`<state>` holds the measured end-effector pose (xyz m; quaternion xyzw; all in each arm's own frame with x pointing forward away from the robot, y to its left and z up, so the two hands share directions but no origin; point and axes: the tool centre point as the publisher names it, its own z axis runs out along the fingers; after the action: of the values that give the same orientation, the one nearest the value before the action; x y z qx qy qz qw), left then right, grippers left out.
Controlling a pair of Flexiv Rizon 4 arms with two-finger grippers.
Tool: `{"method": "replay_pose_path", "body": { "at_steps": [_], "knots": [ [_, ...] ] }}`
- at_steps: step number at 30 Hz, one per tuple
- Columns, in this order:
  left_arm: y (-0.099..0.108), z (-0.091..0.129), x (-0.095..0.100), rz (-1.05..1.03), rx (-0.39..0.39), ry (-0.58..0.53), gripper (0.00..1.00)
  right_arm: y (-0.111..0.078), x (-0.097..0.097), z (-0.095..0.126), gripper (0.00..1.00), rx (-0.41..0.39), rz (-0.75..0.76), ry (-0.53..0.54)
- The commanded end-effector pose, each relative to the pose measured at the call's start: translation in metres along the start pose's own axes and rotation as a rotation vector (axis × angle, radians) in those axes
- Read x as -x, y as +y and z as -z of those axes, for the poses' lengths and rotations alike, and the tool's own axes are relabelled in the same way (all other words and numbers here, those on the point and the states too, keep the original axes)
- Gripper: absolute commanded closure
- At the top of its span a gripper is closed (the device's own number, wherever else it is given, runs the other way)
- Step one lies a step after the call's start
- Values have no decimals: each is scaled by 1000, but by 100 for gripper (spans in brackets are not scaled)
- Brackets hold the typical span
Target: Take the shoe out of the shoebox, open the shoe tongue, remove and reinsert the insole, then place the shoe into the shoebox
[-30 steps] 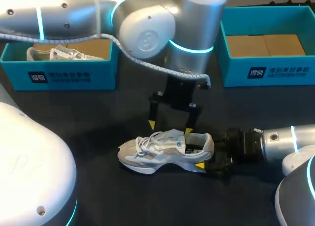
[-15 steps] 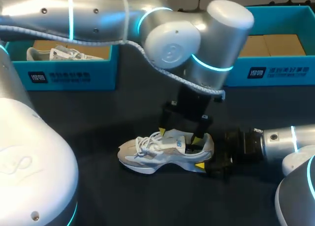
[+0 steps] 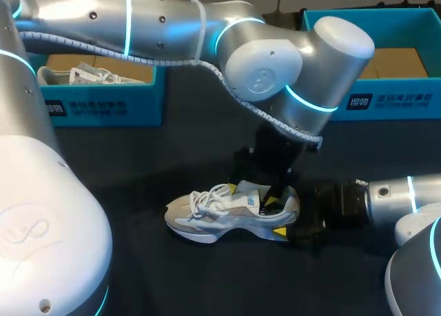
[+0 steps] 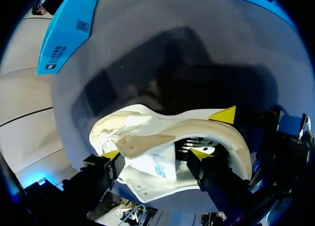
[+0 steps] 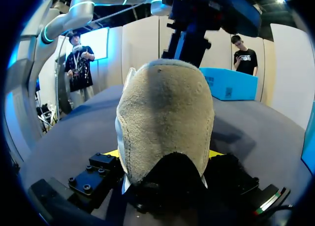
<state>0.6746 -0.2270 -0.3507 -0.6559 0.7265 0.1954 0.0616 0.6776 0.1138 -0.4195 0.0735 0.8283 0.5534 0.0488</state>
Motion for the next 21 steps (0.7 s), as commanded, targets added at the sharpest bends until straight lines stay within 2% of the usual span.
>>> {"method": "replay_pose_path", "body": {
  "at_steps": [1, 5, 8, 10, 11, 12, 14, 17, 21],
  "knots": [
    [1, -8, 1, 1, 8, -8, 17, 0, 0, -1, 100, -3, 0, -1],
    [3, -14, 4, 0, 14, -17, 13, 0, 0, -1, 100, -3, 0, -1],
    [4, -15, 7, 0, 17, -22, 21, 0, 0, -1, 100, -3, 0, -1],
    [6, -15, 10, -2, 17, -24, 18, 0, 0, -1, 100, -3, 0, -1],
    [7, -14, 11, -4, 12, -23, 20, 0, 0, -1, 100, -3, 0, -1],
    [8, -13, 13, -4, 7, -16, 30, 0, 0, -1, 100, -3, 0, -1],
    [9, -11, 16, -4, 5, -12, 34, 0, 0, -1, 100, -3, 0, -1],
    [10, -10, 18, -4, 3, -10, 31, 0, 0, -1, 100, -3, 0, -1],
    [10, -9, 21, -1, 2, -8, 44, 0, 0, -1, 100, -3, 0, -1]
  ]
}}
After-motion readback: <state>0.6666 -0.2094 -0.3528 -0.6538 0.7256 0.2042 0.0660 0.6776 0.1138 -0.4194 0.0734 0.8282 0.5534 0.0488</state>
